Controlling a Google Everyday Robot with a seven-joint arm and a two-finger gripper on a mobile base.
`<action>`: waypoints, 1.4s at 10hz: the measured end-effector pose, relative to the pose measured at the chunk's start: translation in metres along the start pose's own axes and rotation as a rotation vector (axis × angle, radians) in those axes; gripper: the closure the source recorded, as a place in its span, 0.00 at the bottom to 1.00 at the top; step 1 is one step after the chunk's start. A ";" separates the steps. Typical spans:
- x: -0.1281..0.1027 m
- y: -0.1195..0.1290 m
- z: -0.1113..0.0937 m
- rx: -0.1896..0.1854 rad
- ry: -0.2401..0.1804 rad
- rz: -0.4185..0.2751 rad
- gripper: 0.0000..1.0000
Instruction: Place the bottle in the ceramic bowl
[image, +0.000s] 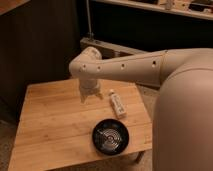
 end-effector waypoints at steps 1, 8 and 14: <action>-0.014 -0.010 -0.002 0.001 -0.019 -0.022 0.35; -0.074 -0.085 0.024 0.014 -0.027 -0.107 0.35; -0.068 -0.133 0.078 -0.044 0.011 -0.110 0.35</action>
